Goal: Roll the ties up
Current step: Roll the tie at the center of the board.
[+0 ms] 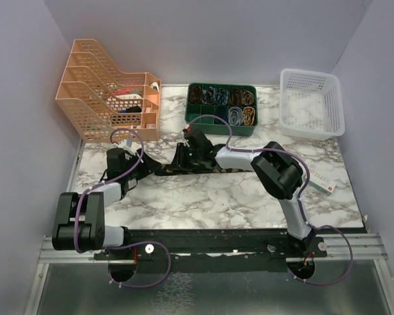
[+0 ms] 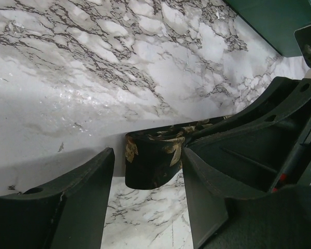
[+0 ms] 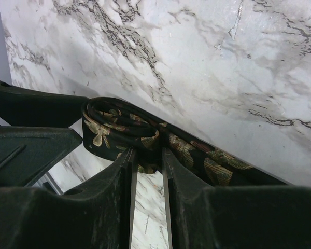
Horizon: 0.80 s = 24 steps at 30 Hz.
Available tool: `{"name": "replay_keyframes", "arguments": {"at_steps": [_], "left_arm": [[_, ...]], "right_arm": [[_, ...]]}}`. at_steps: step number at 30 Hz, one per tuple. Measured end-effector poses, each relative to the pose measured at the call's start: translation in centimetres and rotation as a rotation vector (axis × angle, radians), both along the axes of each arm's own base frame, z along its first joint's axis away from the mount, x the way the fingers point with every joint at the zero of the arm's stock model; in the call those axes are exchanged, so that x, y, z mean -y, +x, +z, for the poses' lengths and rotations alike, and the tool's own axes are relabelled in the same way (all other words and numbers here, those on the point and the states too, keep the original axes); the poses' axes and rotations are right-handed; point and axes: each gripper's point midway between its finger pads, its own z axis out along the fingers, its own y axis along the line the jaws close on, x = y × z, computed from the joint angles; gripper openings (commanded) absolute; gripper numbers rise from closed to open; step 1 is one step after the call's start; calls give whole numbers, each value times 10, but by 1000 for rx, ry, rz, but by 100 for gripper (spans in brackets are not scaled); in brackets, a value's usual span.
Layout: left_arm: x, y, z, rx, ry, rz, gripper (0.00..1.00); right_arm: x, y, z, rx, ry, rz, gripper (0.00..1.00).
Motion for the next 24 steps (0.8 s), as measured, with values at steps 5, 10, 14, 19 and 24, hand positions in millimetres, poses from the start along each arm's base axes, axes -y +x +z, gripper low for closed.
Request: {"name": "replay_keyframes", "arguments": {"at_steps": [5, 10, 14, 19, 24], "left_arm": [[3, -2, -5, -10, -8, -25, 55], [7, -4, -10, -23, -20, -43, 54], [7, -4, -12, -19, -25, -45, 47], [9, -3, -14, -17, -38, -52, 43], [11, -3, -15, -11, -48, -56, 49]], "right_arm": [[1, 1, 0, -4, 2, -4, 31], [1, 1, 0, -5, 3, -3, 31], [1, 1, 0, -6, 3, -3, 31], [1, 2, 0, -6, 6, -2, 31], [1, 2, 0, -8, 6, -1, 30]]}}
